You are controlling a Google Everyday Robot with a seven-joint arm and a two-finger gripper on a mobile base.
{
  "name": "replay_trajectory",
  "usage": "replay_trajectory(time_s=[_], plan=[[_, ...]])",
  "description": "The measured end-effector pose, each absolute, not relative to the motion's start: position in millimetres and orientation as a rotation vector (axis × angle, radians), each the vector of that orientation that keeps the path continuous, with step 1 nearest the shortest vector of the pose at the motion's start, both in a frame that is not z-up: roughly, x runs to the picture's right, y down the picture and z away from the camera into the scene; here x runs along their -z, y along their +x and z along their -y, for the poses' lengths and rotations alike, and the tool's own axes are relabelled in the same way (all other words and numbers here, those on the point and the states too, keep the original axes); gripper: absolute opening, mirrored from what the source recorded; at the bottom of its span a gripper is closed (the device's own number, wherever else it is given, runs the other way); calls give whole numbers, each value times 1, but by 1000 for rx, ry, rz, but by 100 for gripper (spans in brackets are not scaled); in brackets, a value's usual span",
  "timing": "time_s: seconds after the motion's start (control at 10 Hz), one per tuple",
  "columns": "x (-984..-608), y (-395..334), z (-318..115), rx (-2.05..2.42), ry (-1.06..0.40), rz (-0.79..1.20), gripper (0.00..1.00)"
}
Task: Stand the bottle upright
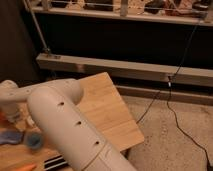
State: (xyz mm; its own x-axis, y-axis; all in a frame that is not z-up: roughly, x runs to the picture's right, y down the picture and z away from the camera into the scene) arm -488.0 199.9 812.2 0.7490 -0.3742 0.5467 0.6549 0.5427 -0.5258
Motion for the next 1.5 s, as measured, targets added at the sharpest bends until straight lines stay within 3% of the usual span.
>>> replay_trajectory(time_s=[1.5], plan=[[-789,-474,-156,511,-733,471,34]])
